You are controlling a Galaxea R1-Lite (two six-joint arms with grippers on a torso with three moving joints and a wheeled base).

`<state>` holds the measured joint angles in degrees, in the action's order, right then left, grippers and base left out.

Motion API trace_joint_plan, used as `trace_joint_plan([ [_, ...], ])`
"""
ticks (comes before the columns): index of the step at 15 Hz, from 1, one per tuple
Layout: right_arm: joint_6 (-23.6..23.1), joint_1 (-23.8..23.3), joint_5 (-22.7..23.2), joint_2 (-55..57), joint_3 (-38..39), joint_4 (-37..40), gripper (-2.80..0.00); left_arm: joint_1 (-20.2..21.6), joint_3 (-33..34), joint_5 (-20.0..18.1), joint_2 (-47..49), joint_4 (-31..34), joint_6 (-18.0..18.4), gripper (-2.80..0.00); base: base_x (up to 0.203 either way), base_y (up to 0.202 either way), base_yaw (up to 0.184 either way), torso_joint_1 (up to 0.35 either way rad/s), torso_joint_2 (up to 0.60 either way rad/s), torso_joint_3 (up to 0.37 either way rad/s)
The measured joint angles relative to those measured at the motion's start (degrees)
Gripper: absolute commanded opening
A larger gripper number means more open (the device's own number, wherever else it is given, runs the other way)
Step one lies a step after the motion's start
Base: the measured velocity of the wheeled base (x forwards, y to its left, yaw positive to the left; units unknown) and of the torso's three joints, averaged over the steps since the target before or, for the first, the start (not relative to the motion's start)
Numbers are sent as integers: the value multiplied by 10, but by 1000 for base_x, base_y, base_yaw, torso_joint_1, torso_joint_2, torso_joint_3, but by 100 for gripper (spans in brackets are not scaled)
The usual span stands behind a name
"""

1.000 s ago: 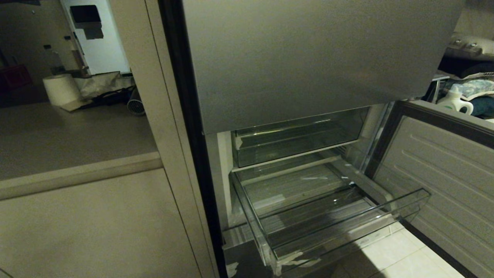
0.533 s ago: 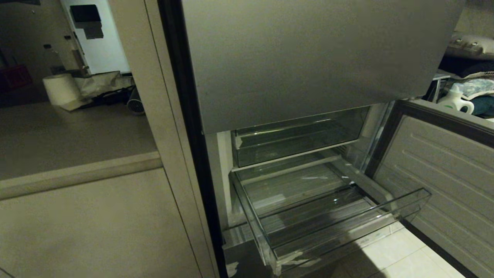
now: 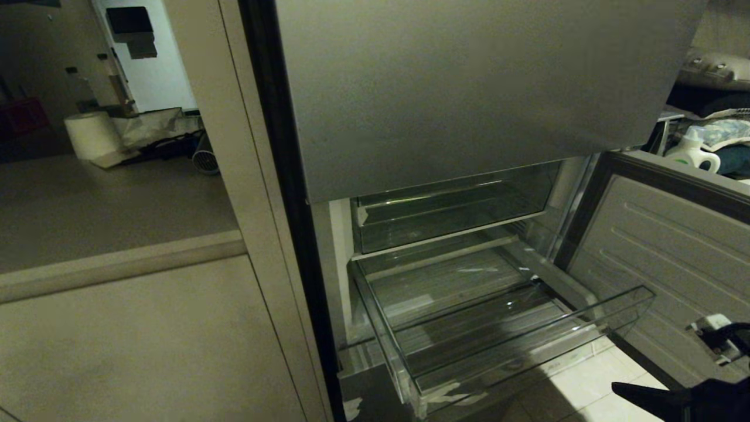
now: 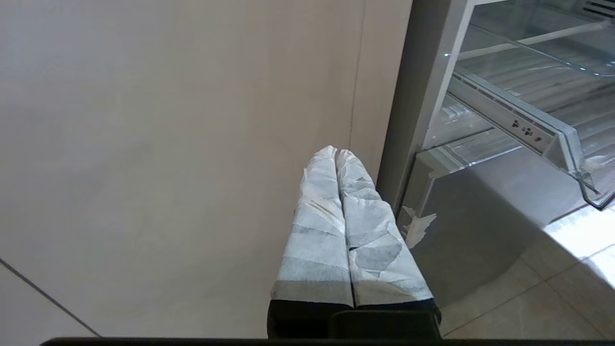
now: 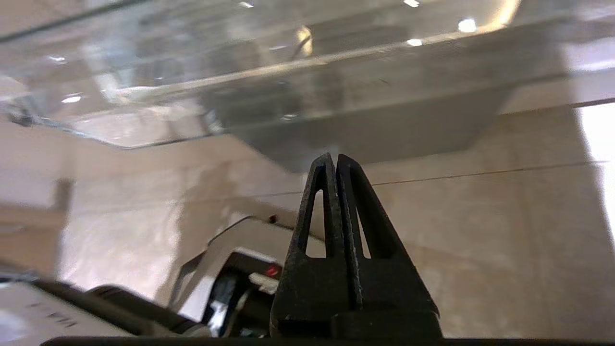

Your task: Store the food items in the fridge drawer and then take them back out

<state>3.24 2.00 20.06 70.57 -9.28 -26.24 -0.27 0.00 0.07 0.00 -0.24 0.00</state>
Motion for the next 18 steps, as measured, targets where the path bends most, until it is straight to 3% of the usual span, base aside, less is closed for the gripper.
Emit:
trace_joint_plan([
  [18,2,23,7,252,-200,-5,-280,0,0,0,0,0,0,-280,0,0,0,0,0,0],
])
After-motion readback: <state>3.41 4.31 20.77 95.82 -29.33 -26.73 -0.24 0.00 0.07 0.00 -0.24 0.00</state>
